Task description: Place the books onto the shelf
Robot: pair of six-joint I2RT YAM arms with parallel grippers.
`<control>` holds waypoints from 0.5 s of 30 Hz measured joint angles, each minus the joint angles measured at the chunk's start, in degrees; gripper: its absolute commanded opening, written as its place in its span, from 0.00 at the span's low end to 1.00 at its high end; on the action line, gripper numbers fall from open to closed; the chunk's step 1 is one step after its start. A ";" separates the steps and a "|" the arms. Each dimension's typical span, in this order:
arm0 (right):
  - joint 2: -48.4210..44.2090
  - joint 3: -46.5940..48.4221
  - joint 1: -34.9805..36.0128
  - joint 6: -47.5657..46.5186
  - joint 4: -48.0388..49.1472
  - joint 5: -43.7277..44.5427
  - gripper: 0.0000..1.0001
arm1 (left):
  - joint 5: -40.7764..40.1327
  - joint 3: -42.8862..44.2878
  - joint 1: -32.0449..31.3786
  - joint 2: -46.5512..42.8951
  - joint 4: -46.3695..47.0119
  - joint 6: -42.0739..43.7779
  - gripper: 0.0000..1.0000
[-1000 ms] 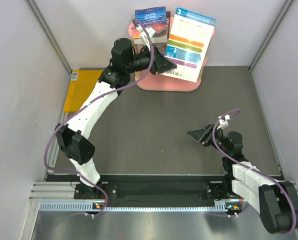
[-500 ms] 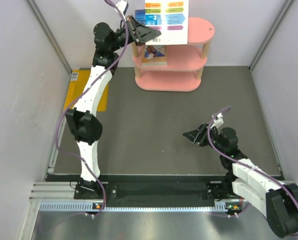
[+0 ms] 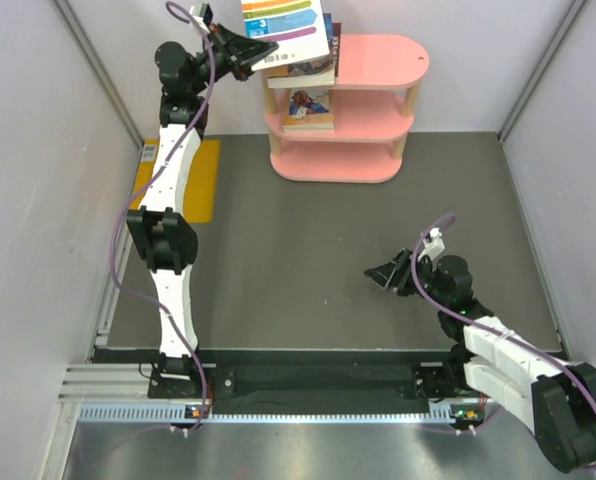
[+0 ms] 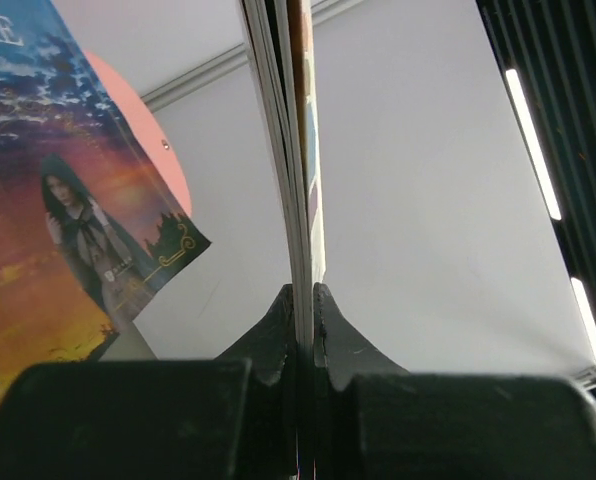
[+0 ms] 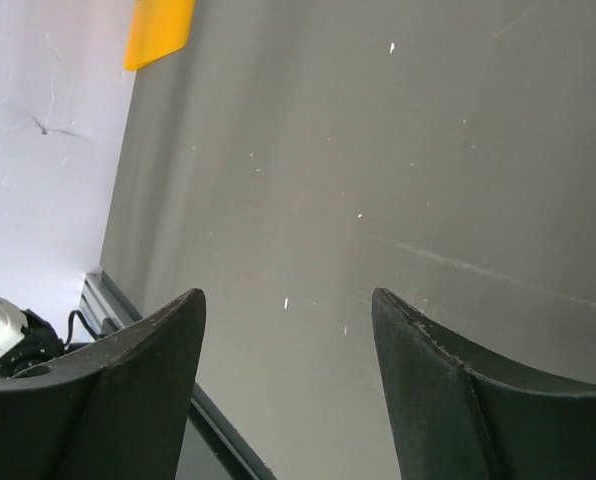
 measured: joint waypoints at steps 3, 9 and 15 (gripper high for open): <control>0.28 0.00 0.15 0.00 0.02 0.17 0.67 | 0.11 1.70 0.42 0.39 0.44 -1.68 0.02; 0.50 0.00 0.33 0.02 -0.07 0.39 0.68 | 0.76 2.36 -0.17 2.56 0.02 -2.97 0.11; 0.57 0.00 0.37 0.02 -0.04 0.44 0.68 | 0.57 2.36 -0.11 5.60 -1.25 -3.21 0.43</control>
